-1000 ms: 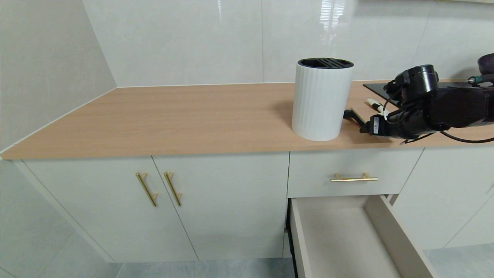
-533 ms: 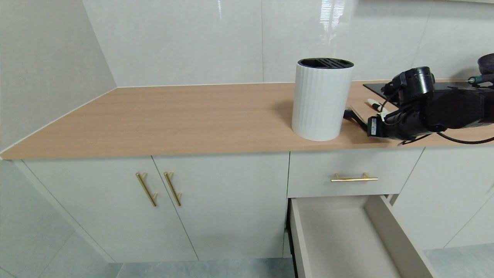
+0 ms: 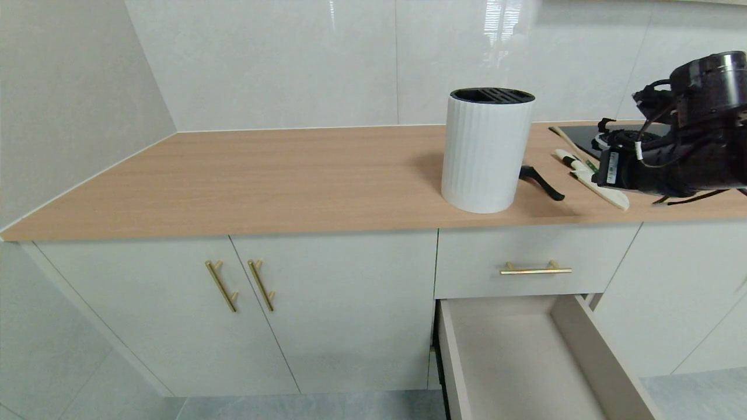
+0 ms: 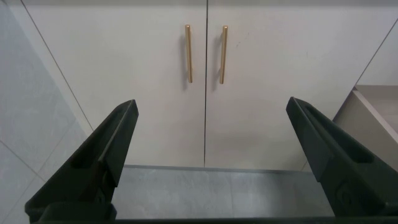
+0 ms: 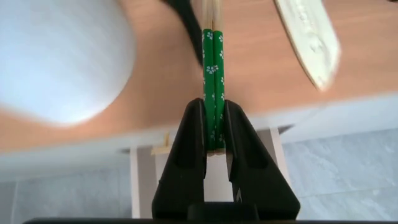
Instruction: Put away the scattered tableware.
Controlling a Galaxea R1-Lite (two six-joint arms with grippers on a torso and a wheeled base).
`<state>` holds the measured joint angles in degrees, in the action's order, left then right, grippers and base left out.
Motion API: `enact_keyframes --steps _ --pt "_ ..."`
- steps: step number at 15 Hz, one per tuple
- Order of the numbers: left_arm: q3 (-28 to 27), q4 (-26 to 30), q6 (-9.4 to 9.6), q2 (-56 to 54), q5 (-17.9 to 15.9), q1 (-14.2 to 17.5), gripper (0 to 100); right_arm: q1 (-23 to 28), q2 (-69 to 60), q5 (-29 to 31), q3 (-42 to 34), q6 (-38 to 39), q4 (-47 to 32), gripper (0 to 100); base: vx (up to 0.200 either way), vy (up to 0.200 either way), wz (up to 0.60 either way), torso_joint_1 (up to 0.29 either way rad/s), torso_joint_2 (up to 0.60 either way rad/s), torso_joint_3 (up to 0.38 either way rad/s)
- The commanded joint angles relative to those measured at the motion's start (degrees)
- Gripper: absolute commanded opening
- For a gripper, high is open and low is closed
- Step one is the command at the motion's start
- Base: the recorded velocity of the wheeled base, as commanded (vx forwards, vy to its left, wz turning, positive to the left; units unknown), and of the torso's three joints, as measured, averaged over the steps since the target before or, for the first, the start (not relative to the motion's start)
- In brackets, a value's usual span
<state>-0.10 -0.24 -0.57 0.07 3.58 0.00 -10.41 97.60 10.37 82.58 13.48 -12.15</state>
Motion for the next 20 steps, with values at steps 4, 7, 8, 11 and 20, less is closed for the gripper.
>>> enact_keyframes --steps 4,7,8,11,20 --pt "0.0 0.0 -0.04 0.0 0.0 0.0 100 -0.8 -20.3 -0.2 -15.5 0.1 -1.2 0 0.0 0.0 0.0 0.0 0.0 0.0" --pt "0.0 0.0 -0.04 0.0 0.0 0.0 100 -0.8 -26.6 -1.1 -19.6 0.1 -7.4 0 0.0 0.0 0.0 0.0 0.0 0.0" --pt "0.0 0.0 -0.04 0.0 0.0 0.0 100 -0.9 -27.9 -1.1 -20.6 0.1 -9.4 0 0.0 0.0 0.0 0.0 0.0 0.0" --pt "0.0 0.0 -0.04 0.0 0.0 0.0 100 -4.4 -30.9 -3.3 -23.8 -0.2 -15.6 0 0.0 0.0 0.0 0.0 0.0 0.0" --pt "0.0 0.0 -0.04 0.1 0.0 0.0 100 -6.4 -21.3 -9.6 -30.5 -0.5 -11.4 0 0.0 0.0 0.0 0.0 0.0 0.0"
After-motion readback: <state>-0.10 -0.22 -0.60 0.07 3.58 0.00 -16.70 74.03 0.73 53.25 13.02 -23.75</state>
